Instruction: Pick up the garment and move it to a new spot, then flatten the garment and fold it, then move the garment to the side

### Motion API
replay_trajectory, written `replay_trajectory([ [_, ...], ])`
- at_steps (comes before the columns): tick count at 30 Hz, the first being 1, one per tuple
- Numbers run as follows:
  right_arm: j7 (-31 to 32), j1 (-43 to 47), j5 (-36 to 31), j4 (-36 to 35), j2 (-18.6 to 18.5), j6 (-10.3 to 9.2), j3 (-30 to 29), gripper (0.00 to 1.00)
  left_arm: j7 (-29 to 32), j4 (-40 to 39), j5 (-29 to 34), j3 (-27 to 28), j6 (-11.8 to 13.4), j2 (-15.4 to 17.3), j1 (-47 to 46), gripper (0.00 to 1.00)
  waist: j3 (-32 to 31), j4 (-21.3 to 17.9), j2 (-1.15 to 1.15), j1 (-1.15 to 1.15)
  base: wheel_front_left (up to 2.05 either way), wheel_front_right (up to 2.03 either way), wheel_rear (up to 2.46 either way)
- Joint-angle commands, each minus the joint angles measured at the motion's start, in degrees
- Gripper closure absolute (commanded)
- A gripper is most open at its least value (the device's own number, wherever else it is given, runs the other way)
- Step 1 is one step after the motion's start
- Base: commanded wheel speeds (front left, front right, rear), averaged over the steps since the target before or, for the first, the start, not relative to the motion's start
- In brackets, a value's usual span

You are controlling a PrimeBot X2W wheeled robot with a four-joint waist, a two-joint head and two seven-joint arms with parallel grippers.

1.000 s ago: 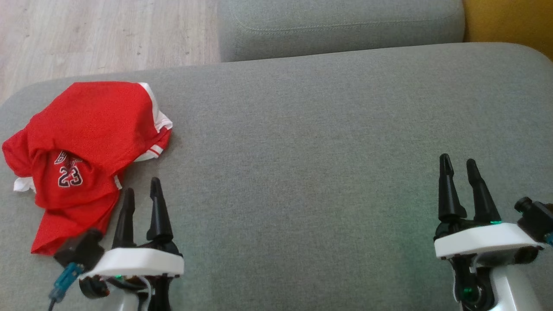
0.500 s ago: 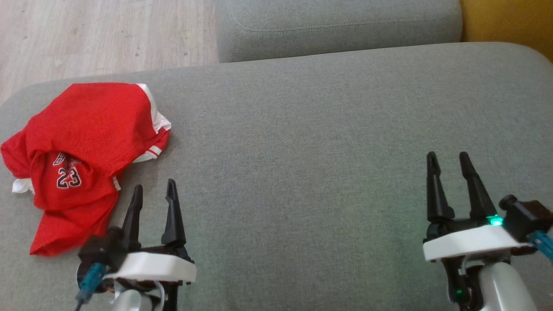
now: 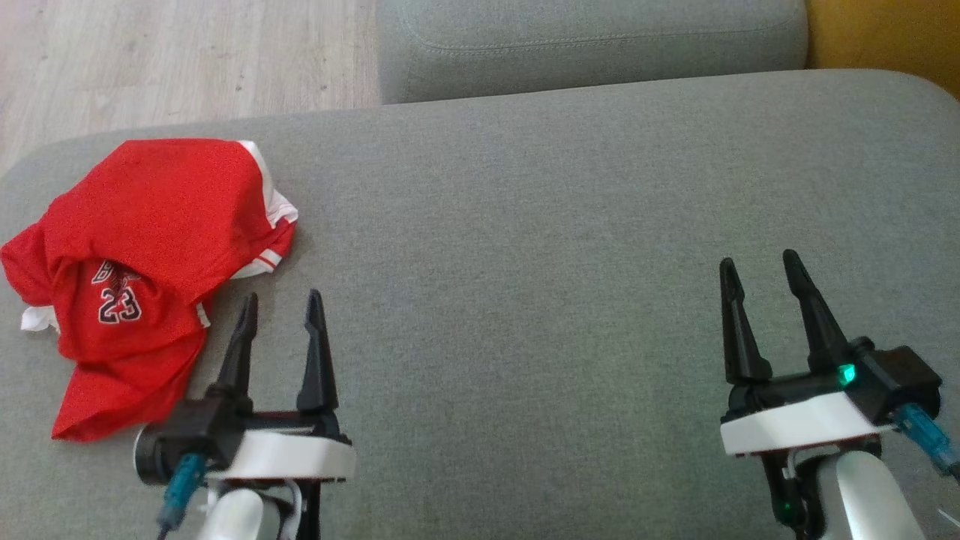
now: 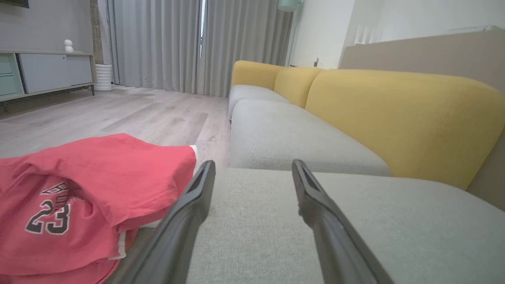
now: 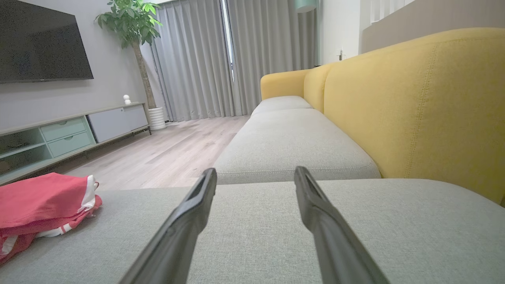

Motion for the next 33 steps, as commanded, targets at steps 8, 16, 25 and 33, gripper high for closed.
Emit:
replay_trajectory([
  [8, -2.09, -2.32, 7.18, -2.18, -0.47, -0.04, 1.36, 0.0, -2.21, -6.06, -0.34, 8.46, -4.69, -3.27, -0.71, 0.0, 0.1, 0.1, 0.0, 0.0, 0.0, 0.0, 0.0],
  [16, -3.43, -1.33, 9.5, 3.86, -0.49, -0.04, 3.48, 0.0, -3.57, -1.94, 5.34, 10.1, -8.85, -4.45, 1.0, 0.0, -0.44, -0.42, 0.0, 0.0, 0.0, 0.0, 0.0],
  [25, -4.34, -2.61, 7.81, 4.16, -0.51, -0.04, 4.68, 0.0, -4.48, -1.1, 8.63, 9.76, -8.52, -4.57, 0.25, 0.0, -0.38, -0.49, 0.0, 0.0, 0.0, 0.0, 0.0],
  [33, -4.34, -2.27, 7.63, 3.71, -0.51, -0.04, 5.38, 0.0, -4.48, -1.0, 8.05, 10.51, -7.88, -4.58, 0.36, 0.0, -0.92, 1.13, 0.0, 0.0, 0.0, 0.0, 0.0],
])
